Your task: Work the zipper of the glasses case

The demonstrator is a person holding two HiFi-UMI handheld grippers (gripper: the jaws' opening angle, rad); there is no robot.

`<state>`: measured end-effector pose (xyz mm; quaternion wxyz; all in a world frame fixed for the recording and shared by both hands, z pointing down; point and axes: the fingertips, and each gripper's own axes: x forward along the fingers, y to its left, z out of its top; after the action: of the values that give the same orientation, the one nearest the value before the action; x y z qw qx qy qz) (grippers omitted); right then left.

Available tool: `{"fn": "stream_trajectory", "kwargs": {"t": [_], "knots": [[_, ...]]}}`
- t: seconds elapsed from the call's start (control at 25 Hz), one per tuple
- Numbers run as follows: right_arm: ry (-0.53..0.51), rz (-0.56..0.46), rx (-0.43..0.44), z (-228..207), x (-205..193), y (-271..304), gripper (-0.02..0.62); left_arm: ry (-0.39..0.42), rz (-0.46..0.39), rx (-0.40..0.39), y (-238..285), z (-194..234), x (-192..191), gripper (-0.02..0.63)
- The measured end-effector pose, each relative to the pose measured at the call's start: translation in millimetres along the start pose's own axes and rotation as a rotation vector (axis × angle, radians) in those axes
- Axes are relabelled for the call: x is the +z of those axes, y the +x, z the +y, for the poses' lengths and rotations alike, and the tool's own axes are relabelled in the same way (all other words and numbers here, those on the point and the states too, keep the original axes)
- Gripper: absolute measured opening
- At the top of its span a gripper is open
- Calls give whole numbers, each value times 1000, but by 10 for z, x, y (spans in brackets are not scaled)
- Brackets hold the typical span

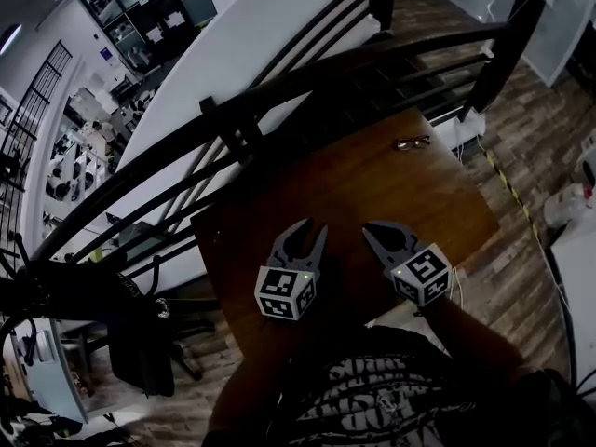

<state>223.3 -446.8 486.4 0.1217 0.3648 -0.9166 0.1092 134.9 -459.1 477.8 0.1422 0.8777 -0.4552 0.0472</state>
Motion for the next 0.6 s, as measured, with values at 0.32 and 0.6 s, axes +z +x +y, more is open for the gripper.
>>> {"fn": "stream_trajectory", "kwargs": {"t": [0.32,0.6], "knots": [[-169,-244,-176,161,861,-368,-2,188,-271,175,-516,-136,830,6],[-154,-240,-226,324,821,-401,-2,130,-248,150,-678,-92,773,6]]}}
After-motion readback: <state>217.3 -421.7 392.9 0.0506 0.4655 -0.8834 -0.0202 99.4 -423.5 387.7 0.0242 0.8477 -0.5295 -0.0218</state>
